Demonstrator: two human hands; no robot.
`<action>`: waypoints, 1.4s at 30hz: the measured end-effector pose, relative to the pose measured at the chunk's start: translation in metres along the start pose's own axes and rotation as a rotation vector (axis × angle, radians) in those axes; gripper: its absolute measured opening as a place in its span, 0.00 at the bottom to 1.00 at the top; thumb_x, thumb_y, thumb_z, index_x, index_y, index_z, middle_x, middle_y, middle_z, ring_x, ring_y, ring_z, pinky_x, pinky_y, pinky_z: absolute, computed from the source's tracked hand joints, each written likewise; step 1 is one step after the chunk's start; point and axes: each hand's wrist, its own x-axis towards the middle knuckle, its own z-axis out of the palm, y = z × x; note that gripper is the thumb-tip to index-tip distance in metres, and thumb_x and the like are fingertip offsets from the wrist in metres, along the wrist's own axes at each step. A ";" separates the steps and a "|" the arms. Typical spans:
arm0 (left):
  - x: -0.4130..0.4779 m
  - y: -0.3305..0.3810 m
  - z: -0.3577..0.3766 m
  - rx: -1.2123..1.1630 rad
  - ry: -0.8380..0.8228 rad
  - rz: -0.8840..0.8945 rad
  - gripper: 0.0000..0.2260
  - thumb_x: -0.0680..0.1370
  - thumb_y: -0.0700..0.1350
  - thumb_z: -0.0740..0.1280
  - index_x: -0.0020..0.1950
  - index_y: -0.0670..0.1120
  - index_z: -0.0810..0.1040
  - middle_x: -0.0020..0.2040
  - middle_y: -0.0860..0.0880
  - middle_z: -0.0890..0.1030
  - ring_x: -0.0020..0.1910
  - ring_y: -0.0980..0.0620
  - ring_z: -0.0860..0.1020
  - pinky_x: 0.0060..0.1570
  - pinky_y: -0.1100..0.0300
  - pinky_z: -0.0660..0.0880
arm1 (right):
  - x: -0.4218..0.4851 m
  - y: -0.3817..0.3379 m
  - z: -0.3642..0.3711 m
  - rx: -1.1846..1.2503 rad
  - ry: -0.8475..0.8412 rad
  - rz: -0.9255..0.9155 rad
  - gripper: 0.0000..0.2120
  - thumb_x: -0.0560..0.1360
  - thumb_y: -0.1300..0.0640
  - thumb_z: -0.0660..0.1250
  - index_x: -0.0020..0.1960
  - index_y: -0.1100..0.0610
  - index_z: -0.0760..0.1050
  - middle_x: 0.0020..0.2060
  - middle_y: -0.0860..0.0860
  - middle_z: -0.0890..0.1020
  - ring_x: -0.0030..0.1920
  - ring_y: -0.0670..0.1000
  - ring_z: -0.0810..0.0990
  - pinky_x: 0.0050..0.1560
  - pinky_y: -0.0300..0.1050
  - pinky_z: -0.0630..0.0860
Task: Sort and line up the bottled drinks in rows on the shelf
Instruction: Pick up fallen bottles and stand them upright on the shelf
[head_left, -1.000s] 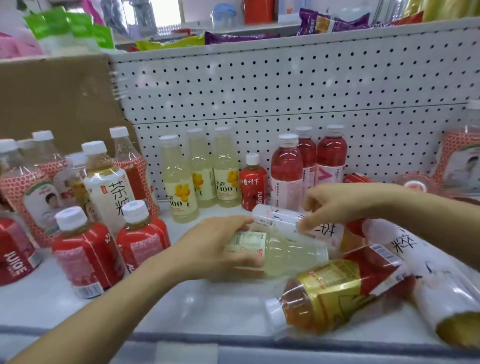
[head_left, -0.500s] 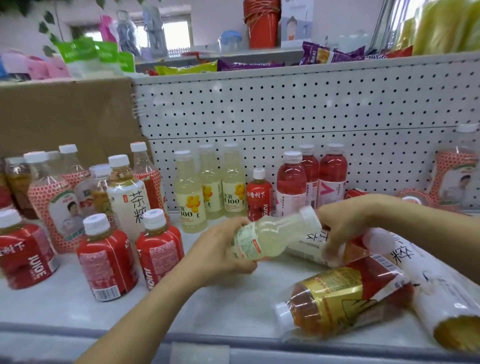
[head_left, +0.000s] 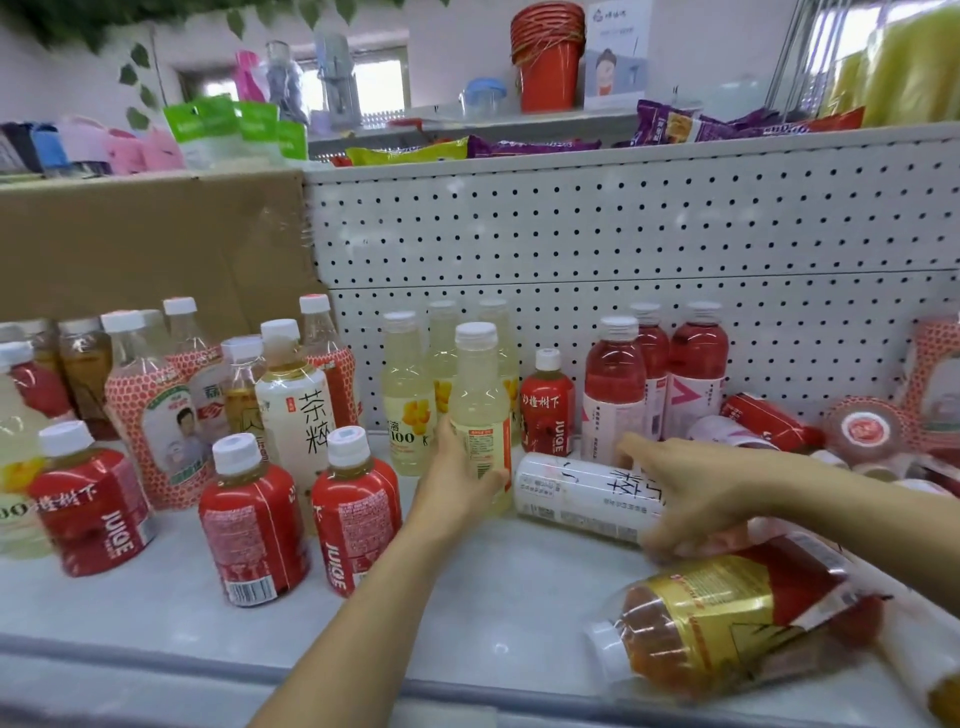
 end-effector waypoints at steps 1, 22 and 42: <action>-0.004 0.001 -0.002 0.031 -0.004 0.004 0.40 0.74 0.40 0.74 0.75 0.61 0.53 0.71 0.53 0.71 0.69 0.51 0.72 0.70 0.42 0.70 | 0.002 0.000 0.000 0.004 0.024 -0.014 0.30 0.66 0.48 0.76 0.60 0.46 0.61 0.48 0.45 0.78 0.41 0.43 0.79 0.30 0.33 0.74; -0.004 0.047 0.045 0.312 -0.106 0.387 0.30 0.67 0.50 0.80 0.63 0.49 0.68 0.54 0.51 0.81 0.51 0.48 0.80 0.50 0.48 0.78 | -0.045 0.001 -0.059 0.612 0.408 -0.086 0.17 0.73 0.54 0.74 0.59 0.54 0.75 0.49 0.52 0.85 0.46 0.49 0.85 0.49 0.45 0.83; -0.071 0.064 0.000 -0.277 -0.190 0.336 0.29 0.75 0.70 0.53 0.68 0.55 0.70 0.58 0.62 0.77 0.52 0.71 0.76 0.54 0.67 0.72 | -0.086 -0.029 0.037 0.536 0.539 -0.087 0.30 0.65 0.51 0.79 0.63 0.45 0.70 0.49 0.43 0.81 0.48 0.41 0.80 0.51 0.43 0.79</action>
